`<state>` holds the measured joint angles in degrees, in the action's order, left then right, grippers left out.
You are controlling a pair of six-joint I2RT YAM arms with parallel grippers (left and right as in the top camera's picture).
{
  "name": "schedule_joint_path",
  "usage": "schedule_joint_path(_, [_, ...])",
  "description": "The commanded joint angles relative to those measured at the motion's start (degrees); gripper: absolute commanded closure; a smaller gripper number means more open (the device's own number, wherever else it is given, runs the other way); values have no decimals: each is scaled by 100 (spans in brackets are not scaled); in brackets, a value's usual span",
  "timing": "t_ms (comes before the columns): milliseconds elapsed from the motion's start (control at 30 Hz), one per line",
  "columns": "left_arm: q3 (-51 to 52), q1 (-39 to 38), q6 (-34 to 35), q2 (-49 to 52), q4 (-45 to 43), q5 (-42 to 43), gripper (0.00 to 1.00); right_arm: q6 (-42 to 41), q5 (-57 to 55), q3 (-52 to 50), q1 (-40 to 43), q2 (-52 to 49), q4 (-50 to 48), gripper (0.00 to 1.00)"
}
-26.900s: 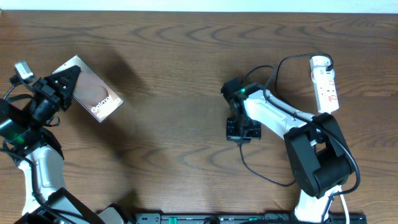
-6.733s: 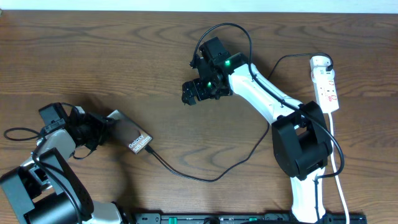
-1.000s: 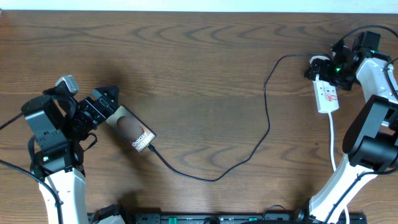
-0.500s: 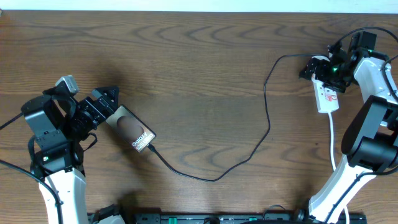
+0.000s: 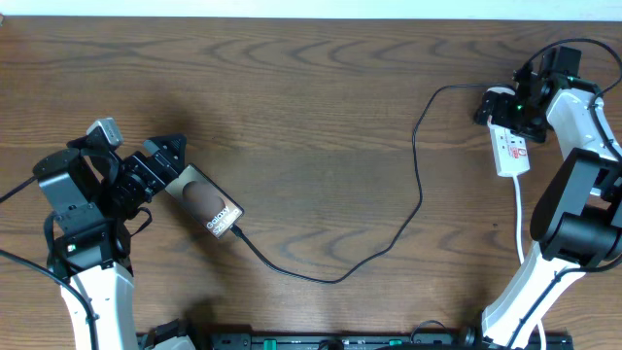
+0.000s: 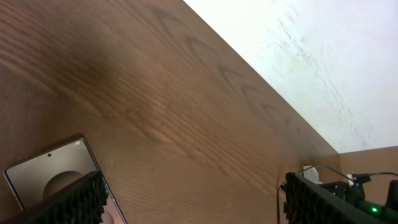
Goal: Plug charger to phone and switch on socket
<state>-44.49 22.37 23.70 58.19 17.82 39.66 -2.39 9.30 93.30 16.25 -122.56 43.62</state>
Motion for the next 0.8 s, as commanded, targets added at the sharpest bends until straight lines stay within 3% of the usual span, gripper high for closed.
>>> schedule_joint_path(0, [-20,-28,-120,17,13,-50,12,11,-337,-127,-33,-151,-44,1])
schedule_joint_path(767, [-20,-28,-120,22,17,-50,12,-22,807,-127,-35,-149,-229,1])
